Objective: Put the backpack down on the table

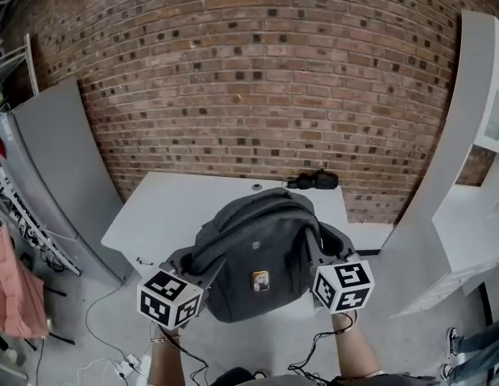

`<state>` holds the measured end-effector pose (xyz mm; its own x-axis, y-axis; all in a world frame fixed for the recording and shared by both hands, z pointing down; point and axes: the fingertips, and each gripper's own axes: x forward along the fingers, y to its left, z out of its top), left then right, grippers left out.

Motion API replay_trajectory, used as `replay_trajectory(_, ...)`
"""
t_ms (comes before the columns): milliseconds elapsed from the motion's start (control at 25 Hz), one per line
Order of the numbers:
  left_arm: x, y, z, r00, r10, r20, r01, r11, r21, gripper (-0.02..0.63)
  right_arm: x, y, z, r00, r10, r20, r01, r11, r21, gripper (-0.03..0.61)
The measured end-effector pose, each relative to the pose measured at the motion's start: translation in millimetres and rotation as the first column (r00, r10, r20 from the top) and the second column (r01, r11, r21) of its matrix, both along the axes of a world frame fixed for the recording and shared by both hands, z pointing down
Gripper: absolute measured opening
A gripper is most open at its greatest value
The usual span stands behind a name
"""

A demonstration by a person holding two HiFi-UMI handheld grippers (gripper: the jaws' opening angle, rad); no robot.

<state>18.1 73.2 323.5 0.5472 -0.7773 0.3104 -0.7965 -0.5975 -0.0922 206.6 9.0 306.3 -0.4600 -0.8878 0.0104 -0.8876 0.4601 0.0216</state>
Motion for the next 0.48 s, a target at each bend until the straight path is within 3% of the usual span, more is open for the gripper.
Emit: replay_trajectory(480,-2.6,-33.6,7.7,1.0,0.006,-0.017,-0.006,1.0,0.015,0.089,-2.6,-32.3,5.2,1.0,0.011,-0.015,-0.011,1.0,0.005,0.067)
